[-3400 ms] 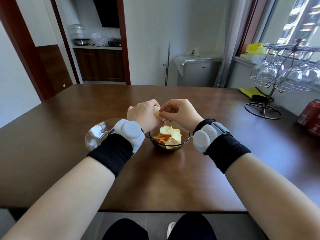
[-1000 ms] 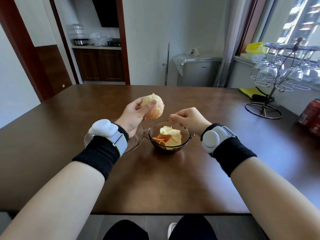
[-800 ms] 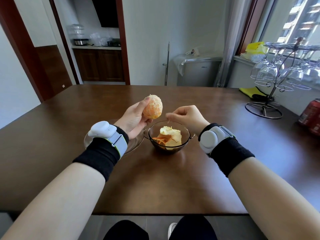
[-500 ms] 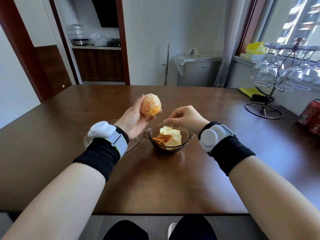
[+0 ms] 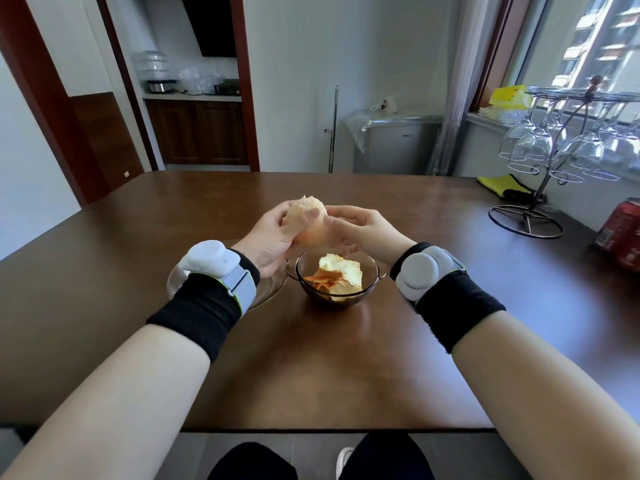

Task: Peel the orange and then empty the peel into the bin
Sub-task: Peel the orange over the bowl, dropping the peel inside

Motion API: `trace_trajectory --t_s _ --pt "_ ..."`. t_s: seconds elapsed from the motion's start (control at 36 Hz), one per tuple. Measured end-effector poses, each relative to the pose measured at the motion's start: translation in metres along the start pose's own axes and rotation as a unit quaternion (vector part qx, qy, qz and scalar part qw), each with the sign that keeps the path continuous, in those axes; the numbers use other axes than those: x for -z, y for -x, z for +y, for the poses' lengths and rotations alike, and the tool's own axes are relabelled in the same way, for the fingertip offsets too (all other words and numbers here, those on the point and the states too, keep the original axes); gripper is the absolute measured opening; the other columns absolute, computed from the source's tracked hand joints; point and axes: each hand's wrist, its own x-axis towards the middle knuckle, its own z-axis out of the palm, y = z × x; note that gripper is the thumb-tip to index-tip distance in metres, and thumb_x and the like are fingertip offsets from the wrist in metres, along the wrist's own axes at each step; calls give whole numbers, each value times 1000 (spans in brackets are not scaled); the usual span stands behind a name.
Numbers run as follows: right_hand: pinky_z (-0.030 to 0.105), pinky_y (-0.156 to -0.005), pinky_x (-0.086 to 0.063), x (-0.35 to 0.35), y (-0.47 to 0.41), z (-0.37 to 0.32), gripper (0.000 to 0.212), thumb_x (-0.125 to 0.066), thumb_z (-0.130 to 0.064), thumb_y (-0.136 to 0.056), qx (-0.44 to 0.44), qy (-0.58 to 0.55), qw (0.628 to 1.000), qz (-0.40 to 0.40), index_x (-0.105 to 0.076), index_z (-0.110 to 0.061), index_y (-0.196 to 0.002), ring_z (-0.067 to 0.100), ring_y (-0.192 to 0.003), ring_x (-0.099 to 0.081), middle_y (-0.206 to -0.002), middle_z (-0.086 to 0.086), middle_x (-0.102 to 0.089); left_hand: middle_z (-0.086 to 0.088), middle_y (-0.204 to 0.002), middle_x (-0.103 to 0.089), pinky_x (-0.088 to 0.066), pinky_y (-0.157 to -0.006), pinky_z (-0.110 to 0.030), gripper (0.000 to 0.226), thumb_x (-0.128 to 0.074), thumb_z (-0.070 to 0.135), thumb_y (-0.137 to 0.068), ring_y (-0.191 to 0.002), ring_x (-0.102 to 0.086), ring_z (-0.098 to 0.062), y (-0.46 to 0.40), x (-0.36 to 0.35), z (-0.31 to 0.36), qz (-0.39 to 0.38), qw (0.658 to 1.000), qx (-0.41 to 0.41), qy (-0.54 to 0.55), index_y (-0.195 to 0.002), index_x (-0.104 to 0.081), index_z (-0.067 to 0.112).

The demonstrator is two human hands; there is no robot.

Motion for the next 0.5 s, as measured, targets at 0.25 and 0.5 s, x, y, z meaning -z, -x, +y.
trace_trajectory --t_s 0.25,0.5 --pt "34 -84 -50 13 2 3 39 -52 -4 -93 13 -118 989 -88 -59 -25 -125 16 -94 -66 -115 2 -69 3 -105 -67 -56 -76 -24 60 -86 18 -50 -101 -64 -11 3 -3 5 18 987 -103 -126 -106 -63 22" --pt "27 -63 -42 7 -5 2 28 -47 3 -80 -8 -54 993 107 -63 -14 -66 15 -72 -52 -72 -1 -60 0 -106 -65 -58 -79 -26 52 -89 18 -57 -100 -63 -14 5 9 6 72 974 -112 -185 -103 -65 20"
